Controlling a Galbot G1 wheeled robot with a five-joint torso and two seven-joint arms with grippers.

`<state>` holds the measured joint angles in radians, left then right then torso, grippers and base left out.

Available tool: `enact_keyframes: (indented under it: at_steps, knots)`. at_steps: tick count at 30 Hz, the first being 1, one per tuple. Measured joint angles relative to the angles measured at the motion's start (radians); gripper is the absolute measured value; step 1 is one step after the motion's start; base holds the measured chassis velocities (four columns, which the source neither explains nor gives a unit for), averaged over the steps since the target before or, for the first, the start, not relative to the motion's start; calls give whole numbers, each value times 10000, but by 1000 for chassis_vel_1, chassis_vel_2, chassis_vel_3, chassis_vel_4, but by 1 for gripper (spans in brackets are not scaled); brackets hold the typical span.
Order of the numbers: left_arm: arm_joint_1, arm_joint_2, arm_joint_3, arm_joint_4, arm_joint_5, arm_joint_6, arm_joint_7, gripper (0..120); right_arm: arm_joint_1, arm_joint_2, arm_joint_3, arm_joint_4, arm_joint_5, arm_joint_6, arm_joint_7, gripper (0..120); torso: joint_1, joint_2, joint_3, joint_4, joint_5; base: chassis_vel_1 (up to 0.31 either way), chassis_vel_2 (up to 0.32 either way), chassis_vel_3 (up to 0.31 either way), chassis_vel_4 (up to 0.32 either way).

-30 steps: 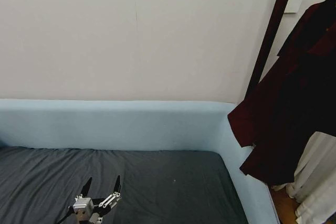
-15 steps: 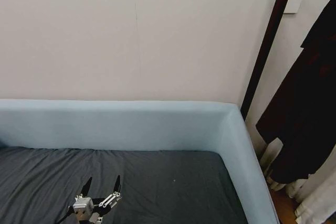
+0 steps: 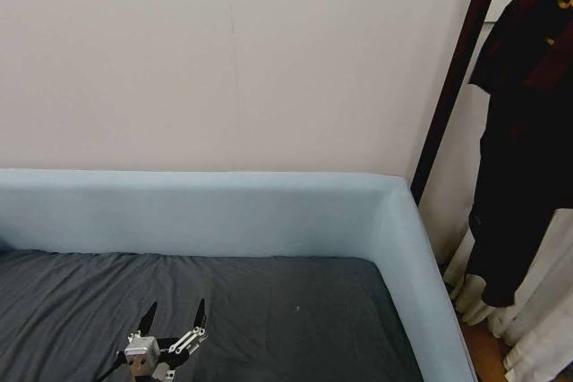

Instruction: Pick up the clothes from the sofa and hang them on the clothes hanger.

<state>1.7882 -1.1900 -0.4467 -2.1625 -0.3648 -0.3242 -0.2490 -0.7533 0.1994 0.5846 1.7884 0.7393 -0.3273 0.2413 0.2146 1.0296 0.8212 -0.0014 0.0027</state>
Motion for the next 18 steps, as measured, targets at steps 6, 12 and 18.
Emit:
enact_keyframes:
  at_steps: [6, 12, 18]
  knots:
    - [0, 0, 0, 1, 0, -3, 3, 100, 308, 306, -117, -633, -176, 178, -119, 8, 0, 0, 0, -1, 1, 0, 0, 0, 0]
    - [-1, 1, 0, 2, -1, -5, 6, 100, 741, 202, -218, -815, -280, -250, -150, 8, 0, 0, 0, 0, -2, 0, 0, 0, 0]
    - [-1, 0, 0, 2, -2, -6, 6, 100, 749, -12, 25, -313, 299, -1339, 549, 8, 0, 1, 0, 1, -2, 0, 0, 0, 0]
